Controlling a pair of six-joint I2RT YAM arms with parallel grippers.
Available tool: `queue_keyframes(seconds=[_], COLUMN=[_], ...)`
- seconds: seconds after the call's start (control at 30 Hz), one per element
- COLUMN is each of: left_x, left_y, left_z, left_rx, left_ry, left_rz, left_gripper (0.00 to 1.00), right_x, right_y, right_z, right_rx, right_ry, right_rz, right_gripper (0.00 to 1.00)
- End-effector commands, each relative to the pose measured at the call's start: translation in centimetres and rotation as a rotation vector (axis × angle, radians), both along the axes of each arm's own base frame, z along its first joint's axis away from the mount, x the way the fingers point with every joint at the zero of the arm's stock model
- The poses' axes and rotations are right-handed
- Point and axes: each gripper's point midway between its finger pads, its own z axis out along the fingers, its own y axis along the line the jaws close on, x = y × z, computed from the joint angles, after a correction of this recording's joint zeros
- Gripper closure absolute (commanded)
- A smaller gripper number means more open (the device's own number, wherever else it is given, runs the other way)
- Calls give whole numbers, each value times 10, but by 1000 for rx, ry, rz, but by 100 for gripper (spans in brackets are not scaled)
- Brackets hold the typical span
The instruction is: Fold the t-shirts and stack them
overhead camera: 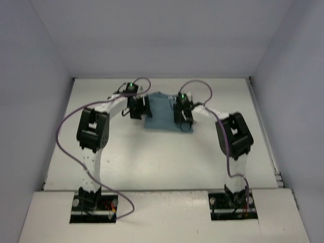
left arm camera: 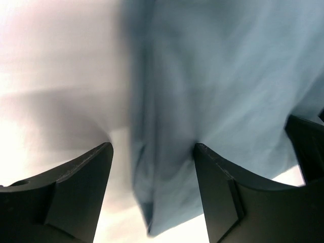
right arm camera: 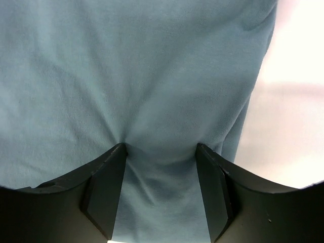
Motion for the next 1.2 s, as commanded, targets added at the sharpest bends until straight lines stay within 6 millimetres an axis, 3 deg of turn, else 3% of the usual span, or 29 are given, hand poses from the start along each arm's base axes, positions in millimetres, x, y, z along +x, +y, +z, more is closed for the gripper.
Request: queue_keyframes(seconds=[0.0, 0.03, 0.07, 0.13, 0.27, 0.37, 0.5, 0.53, 0.6, 0.67, 0.77, 0.83, 0.87, 0.97, 1.07, 1.17], left_x=[-64, -73, -97, -109, -152, -167, -165, -164, -144, -138, -124, -126, -130, -141, -145, -143], left_y=[36, 39, 46, 49, 60, 64, 71, 74, 77, 91, 118, 144, 158, 167, 153, 116], left_z=[-18, -21, -34, -25, -19, -6, 28, 45, 100, 140, 215, 246, 263, 294, 302, 284], left_rx=[142, 155, 174, 167, 177, 173, 183, 186, 167, 172, 164, 206, 259, 266, 200, 37], left_ry=[88, 87, 133, 110, 118, 102, 35, 6, -116, -200, -374, -446, -487, -576, -606, -563], left_rz=[-3, -5, -9, -5, -20, -21, -14, -15, 0, 28, 86, 128, 160, 194, 137, 20], left_gripper=[37, 37, 37, 37, 38, 38, 38, 38, 34, 30, 21, 17, 15, 11, 10, 20], right_x=[-88, -98, -118, -145, -178, -182, -165, -156, -140, -123, -104, -98, -100, -111, -118, -112], right_y=[-10, -7, -12, -8, 7, 9, 20, 26, 27, 15, -20, -51, -68, -100, -103, -81], right_z=[-31, -23, -31, -30, -17, -2, 48, 76, 125, 173, 231, 272, 290, 335, 340, 296], right_rx=[-62, -48, -64, -53, -10, 22, 94, 124, 147, 163, 195, 214, 210, 203, 211, 245], right_ry=[110, 93, 118, 108, 71, 34, -70, -120, -210, -302, -415, -506, -553, -680, -694, -570], right_rz=[-126, -132, -138, -157, -139, -134, -106, -99, -84, -103, -149, -188, -209, -257, -223, -136], right_gripper=[46, 46, 46, 46, 46, 46, 44, 44, 41, 34, 20, 3, 0, 0, 0, 0])
